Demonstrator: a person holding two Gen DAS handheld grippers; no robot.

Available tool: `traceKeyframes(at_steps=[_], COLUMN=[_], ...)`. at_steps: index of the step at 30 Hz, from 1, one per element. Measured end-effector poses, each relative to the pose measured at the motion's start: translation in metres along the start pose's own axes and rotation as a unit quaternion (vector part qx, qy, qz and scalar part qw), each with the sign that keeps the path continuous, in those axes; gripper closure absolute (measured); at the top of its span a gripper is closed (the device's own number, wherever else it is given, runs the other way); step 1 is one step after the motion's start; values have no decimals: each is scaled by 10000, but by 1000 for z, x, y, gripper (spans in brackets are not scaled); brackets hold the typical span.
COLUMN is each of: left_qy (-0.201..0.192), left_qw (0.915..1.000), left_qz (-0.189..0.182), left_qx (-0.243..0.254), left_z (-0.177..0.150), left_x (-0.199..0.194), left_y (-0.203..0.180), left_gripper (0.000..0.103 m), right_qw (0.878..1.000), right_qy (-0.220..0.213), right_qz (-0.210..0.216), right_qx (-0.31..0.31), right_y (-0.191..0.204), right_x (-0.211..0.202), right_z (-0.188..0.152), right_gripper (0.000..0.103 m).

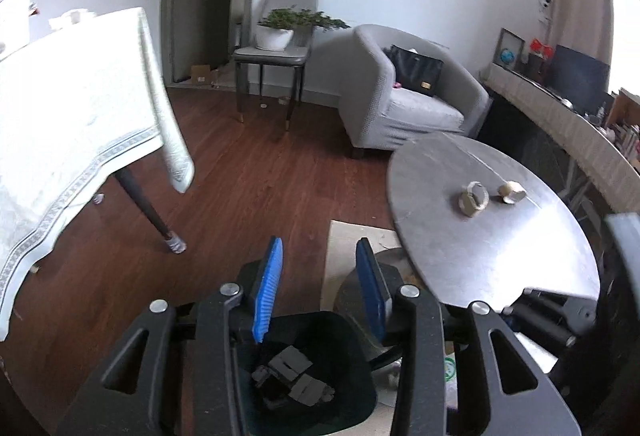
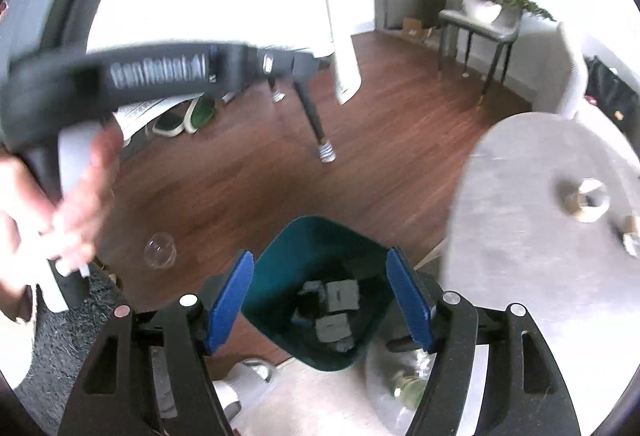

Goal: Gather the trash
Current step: 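Lower the black tissue package into the green bin and open the right tool, then grasp the torn brown tape roll with the left tool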

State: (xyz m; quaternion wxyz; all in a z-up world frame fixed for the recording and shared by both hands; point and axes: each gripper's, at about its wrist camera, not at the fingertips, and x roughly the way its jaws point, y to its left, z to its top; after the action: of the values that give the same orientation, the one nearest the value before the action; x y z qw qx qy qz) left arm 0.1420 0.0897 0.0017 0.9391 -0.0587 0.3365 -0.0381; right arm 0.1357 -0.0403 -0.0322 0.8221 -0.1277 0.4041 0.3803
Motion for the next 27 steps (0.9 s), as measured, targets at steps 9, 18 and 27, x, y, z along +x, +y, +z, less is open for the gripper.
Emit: traceKeyframes(at_steps=[9, 18, 27], left_qy=[-60, -56, 55], left_qw=[9990, 9971, 9927], left_qz=[-292, -535, -675], left_qx=[335, 540, 995], left_z=[5, 8, 5], left_x=[14, 30, 53], left_y=[-50, -85, -128], left_gripper=[43, 35, 30], right_qw=[9981, 9940, 9841], right_qy=[-269, -413, -701], right_qz=[-452, -758, -1052], right_qx=[312, 678, 1245], right_y=[-53, -97, -155], right_x=[-37, -60, -95], right_z=[-14, -30, -44], right_gripper=[33, 33, 33])
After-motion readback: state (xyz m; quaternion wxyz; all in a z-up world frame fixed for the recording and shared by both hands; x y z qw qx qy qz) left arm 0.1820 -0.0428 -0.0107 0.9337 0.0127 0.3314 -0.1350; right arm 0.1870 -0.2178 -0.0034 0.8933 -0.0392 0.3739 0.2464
